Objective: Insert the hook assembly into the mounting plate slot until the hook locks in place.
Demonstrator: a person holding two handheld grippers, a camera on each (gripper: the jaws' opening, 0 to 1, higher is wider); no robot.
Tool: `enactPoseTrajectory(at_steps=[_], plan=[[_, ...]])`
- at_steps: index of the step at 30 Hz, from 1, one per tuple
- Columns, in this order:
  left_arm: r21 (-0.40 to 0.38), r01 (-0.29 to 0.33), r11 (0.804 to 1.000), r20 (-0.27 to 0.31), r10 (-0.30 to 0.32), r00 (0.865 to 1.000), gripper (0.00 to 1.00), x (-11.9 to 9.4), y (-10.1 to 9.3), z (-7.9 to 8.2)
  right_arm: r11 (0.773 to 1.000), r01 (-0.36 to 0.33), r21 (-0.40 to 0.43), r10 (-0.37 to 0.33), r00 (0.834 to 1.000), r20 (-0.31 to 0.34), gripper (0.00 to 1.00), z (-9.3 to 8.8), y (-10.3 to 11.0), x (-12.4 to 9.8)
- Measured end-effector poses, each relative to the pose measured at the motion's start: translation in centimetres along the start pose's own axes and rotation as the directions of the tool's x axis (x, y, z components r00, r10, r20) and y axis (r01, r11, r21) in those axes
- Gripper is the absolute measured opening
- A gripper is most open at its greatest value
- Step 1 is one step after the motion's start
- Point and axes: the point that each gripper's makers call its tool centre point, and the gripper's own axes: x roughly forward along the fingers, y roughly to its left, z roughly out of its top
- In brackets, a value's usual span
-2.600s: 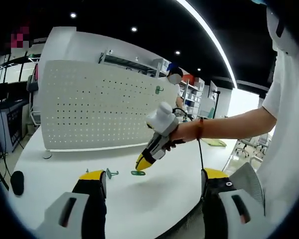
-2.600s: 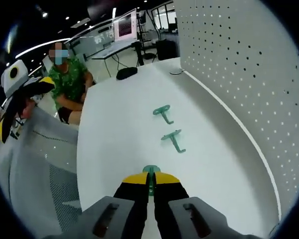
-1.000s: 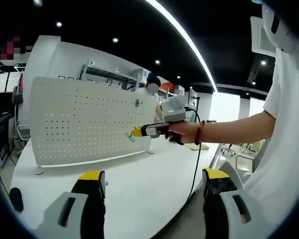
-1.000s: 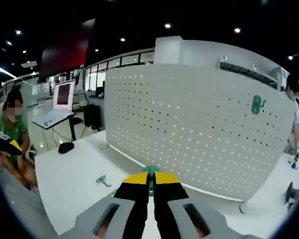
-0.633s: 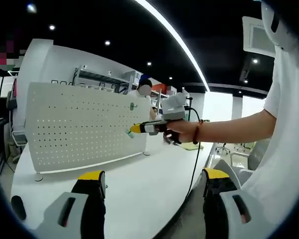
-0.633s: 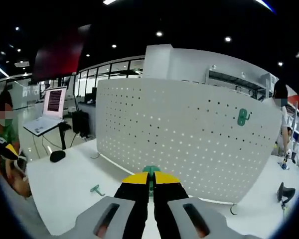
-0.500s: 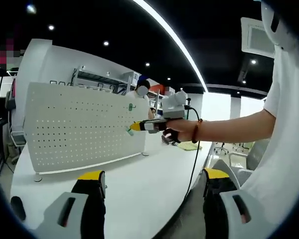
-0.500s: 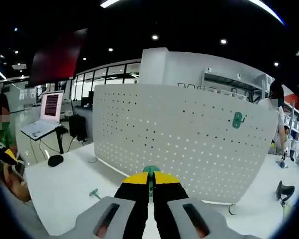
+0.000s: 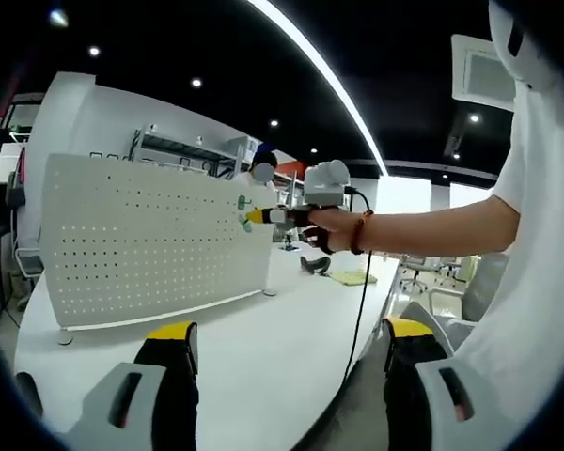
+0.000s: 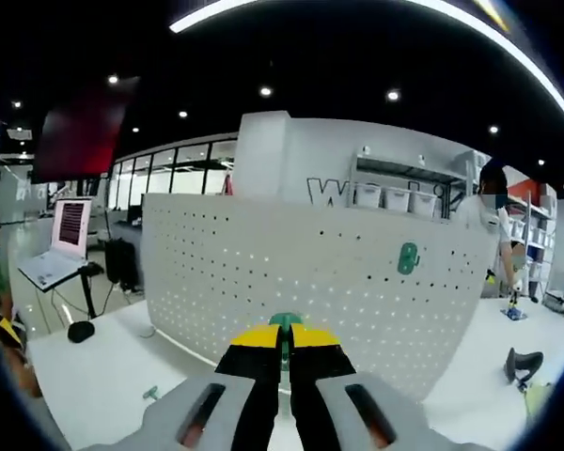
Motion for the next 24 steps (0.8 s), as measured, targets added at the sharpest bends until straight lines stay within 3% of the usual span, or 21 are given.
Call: enactPoseTrajectory(at_steps=[12,24], plan=[[0.017,0.0,1.0,-0.005,0.0,1.0,0.83,1.4,1.4,0.9,0.999,0.031,0.021,-0.031,0.999,0.024,0.0,1.4,-2.8,2.7],[0.015,0.009,1.0,-0.032,-0.009,0.999,0.83,2.2,2.2,0.1,0.995,0.095,0.031,-0.097,0.994,0.059,0.0,2.5,-5.8,4.0]])
